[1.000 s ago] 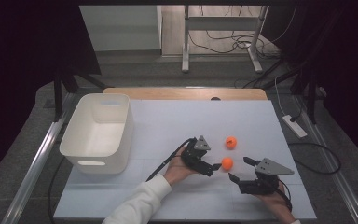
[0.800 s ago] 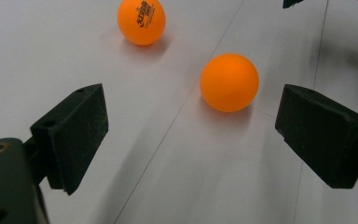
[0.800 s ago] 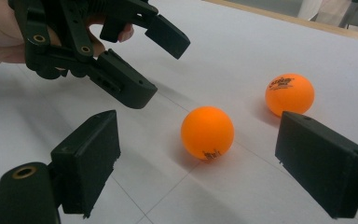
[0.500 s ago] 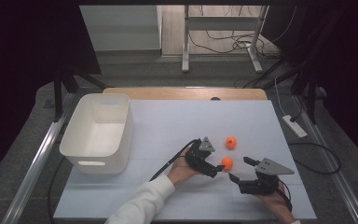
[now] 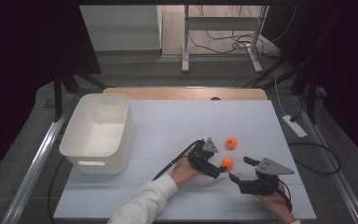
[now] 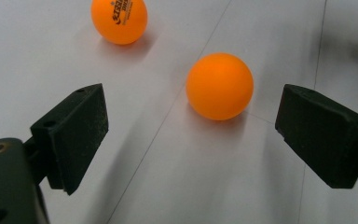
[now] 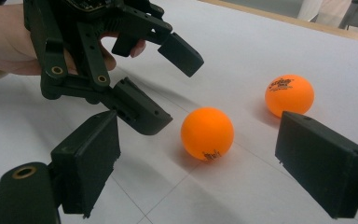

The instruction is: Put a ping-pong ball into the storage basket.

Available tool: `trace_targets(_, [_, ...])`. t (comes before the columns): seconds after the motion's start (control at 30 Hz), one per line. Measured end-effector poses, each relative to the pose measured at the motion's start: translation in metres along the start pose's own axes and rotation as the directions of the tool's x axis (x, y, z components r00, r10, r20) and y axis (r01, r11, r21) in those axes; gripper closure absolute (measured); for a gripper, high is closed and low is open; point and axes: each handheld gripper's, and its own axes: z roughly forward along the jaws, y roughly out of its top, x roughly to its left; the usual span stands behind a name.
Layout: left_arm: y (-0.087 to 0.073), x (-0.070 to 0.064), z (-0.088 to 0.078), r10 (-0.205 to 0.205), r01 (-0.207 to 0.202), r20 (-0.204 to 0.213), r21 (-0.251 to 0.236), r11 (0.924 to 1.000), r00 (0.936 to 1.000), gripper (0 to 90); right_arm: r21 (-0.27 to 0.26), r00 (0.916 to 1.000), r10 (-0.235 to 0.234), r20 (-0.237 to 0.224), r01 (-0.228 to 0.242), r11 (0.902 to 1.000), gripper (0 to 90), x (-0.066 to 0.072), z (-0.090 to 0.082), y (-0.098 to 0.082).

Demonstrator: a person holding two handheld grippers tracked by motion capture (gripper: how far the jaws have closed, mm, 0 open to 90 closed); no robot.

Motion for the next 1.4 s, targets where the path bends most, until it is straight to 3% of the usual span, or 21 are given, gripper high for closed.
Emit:
trace_targets(0.57, [0.006,-0.001,0.015,0.015,-0.016,0.02,0.035,0.9993,0.9997,10.3,0.0,1.0,0.003,-0.003,-0.003,1.0,13.8,0.0,0.0,0.0])
trace_targets(0.67, [0.006,-0.001,0.017,0.002,-0.003,0.025,0.026,0.9997,0.9997,11.6,0.001,1.0,0.004,-0.003,-0.004,1.0,13.8,0.0,0.0,0.0])
trace_targets(0.73, [0.006,0.0,0.017,0.021,-0.022,0.027,0.042,0.9989,0.9994,12.5,0.001,1.0,0.004,-0.003,-0.004,1.0,13.8,0.0,0.0,0.0])
trace_targets(1.13, [0.008,0.002,0.026,0.029,-0.032,0.049,0.057,0.9978,0.9984,17.8,0.004,1.0,0.006,-0.003,-0.006,1.0,13.8,-0.001,0.0,-0.001])
trace_targets(1.27, [0.01,0.002,0.027,0.041,-0.044,0.055,0.057,0.9974,0.9976,22.4,0.005,1.0,0.008,-0.003,-0.008,1.0,13.8,-0.001,0.0,-0.001])
trace_targets(1.4, [0.011,0.002,0.029,0.028,-0.032,0.086,0.044,0.9985,0.9959,30.5,0.005,1.0,0.008,-0.004,-0.008,1.0,13.8,-0.001,0.0,-0.001])
